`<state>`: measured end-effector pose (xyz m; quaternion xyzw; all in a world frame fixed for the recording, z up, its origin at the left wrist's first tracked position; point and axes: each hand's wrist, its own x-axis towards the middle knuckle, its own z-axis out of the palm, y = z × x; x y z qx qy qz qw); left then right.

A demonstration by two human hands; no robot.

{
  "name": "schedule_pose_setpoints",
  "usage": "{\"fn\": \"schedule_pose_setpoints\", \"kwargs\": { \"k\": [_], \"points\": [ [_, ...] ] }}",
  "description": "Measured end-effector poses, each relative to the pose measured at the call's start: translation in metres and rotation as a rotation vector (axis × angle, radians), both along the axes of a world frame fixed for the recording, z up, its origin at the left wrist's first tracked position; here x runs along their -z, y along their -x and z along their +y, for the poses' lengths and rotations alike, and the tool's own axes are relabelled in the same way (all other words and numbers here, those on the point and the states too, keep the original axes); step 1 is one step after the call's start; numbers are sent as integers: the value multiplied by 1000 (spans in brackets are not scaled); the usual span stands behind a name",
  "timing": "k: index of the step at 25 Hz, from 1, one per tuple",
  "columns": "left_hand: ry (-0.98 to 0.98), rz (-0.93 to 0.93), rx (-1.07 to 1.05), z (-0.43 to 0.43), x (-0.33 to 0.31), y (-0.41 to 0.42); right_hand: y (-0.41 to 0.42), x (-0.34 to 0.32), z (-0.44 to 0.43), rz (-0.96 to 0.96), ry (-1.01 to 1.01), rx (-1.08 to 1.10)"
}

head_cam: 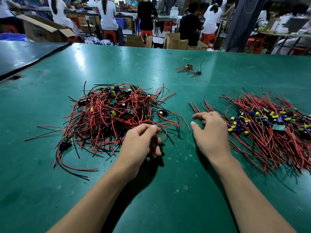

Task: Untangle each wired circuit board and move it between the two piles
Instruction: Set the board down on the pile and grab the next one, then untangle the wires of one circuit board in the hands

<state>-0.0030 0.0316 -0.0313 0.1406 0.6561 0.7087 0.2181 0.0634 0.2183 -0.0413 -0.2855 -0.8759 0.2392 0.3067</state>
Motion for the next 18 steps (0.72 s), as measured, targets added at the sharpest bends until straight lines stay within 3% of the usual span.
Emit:
{"fn": "schedule_pose_setpoints", "kwargs": {
  "k": [3, 5, 13, 18],
  "points": [
    [297, 453, -154, -5, 5, 0, 4, 4, -8, -74, 58, -109],
    [407, 617, -191, -7, 6, 0, 5, 9, -6, -141, 31, -60],
    [593, 809, -62, -4, 14, 3, 6, 8, -10, 17, 103, -103],
    [391, 911, -136, -5, 12, 0, 10, 0, -13, 269, 307, -25]
  ]
}}
